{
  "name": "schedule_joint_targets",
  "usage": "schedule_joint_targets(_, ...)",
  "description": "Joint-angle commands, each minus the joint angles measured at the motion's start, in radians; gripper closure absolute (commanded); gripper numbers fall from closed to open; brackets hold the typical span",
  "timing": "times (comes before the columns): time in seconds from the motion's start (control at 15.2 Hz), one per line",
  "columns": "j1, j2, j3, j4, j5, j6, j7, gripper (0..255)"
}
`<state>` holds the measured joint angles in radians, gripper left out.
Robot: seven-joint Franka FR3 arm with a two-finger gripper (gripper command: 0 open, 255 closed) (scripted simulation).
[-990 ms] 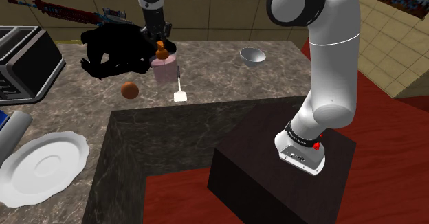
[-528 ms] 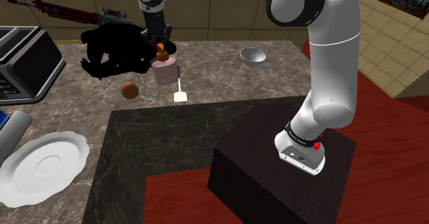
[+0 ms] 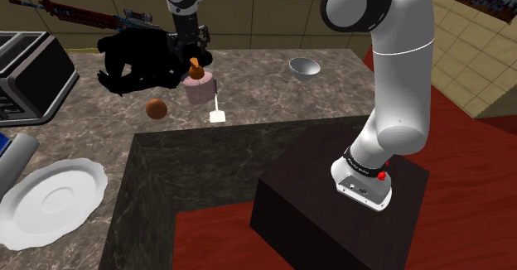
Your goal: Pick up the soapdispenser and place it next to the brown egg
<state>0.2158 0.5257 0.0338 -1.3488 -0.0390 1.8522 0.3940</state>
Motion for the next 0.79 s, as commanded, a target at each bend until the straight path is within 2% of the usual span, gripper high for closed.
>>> schedule_joint_targets(0.0,0.001,-0.003,0.000,0.029,0.000,-0.032,-0.001,0)
schedule_joint_targets(0.2,0.003,-0.002,0.001,0.124,0.001,-0.126,-0.002,0)
schedule_joint_targets(0.73,0.003,-0.002,0.001,0.124,0.001,-0.126,-0.002,0)
